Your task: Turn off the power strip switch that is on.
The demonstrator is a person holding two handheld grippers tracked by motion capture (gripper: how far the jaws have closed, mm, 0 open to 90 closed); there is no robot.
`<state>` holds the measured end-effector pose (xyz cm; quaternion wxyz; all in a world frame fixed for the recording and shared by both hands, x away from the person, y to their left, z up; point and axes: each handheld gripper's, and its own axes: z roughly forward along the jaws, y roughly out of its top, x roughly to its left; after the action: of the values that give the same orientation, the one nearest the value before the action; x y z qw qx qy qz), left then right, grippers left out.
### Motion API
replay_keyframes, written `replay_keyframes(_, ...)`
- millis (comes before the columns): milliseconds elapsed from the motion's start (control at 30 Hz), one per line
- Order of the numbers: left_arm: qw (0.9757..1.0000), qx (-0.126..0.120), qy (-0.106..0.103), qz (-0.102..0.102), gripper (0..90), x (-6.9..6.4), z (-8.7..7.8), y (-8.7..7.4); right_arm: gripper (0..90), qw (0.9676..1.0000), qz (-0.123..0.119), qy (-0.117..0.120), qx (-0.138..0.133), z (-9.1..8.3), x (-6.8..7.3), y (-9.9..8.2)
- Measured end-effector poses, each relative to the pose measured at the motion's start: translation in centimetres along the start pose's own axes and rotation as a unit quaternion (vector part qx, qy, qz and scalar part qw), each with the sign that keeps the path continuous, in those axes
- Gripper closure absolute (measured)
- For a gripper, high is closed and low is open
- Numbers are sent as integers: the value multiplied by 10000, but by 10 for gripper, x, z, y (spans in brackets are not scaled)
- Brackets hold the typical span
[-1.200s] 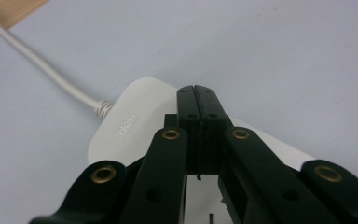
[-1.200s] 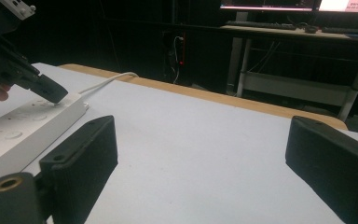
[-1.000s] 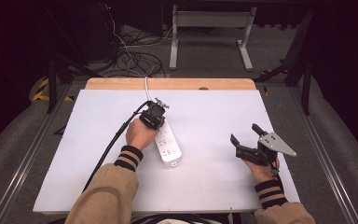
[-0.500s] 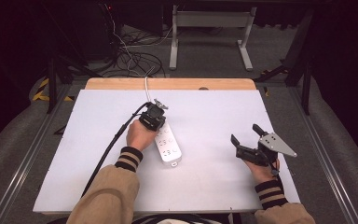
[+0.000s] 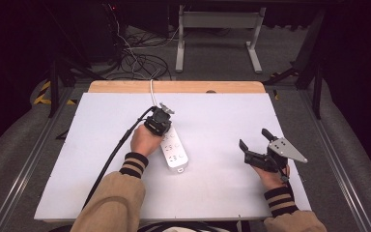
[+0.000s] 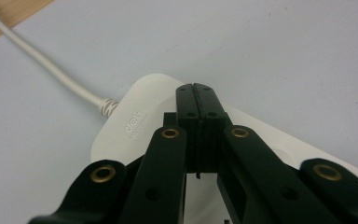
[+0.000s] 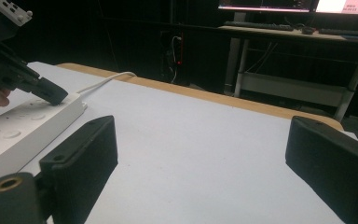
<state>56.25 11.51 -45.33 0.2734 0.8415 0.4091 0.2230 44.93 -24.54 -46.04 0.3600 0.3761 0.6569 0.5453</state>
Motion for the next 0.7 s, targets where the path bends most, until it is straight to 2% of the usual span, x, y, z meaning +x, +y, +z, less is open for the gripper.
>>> replay_keyframes(600,9999,-1,128,-19,900,-4,0,0,94,10000,32,-13,49,1,0,-1)
replay_keyframes(700,9999,-21,95,-47,900,-3,0,0,94,10000,19,-19,44,0,0,-1)
